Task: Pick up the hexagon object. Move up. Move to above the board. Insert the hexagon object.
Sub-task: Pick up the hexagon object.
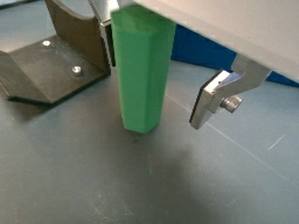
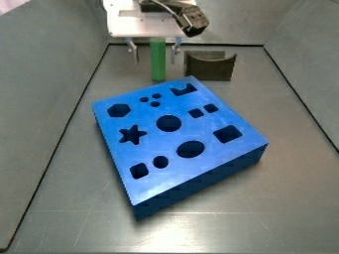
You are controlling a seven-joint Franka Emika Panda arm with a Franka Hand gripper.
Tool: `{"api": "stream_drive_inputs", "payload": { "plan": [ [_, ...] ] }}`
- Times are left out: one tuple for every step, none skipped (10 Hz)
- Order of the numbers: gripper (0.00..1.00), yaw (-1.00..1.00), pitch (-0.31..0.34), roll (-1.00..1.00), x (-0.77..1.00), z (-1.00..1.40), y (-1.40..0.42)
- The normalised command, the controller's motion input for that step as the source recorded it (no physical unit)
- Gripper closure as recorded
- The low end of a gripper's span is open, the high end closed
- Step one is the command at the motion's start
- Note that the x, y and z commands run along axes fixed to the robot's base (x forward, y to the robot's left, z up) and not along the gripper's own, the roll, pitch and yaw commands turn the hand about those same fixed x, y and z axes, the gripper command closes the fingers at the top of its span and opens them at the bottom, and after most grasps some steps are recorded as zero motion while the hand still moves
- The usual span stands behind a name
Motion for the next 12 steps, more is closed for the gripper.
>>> {"api": "stream_drive_inputs", "payload": {
  "plan": [
    [0.00, 0.00, -0.094, -0.42, -0.04, 0.09, 0.24],
    [0.00, 0.00, -0.023, -0.07, 0.00, 0.03, 0.00],
    [0.00, 0.00, 0.000, -0.02, 0.00, 0.00, 0.00],
    [0.00, 0.00, 0.000, 0.00, -0.01, 0.00, 0.02],
    [0.00, 0.00, -0.003, -0.03, -0.01, 0.00, 0.00],
    [0.00, 0.00, -0.126, -0.31, -0.08, 0.05, 0.13],
    [0.00, 0.00, 0.000, 0.00, -0.02, 0.00, 0.00],
    [1.00, 0.00, 0.000, 0.00, 0.00, 0.00, 0.00],
    [1.00, 0.17, 0.000, 0.05, -0.01, 0.00, -0.30],
    [1.00, 0.00, 0.000, 0.00, 0.00, 0.00, 0.00],
    [1.00, 0.00, 0.000, 0.00, 0.00, 0.00, 0.00],
    [1.00, 0.00, 0.000, 0.00, 0.00, 0.00, 0.00]
  ]
}}
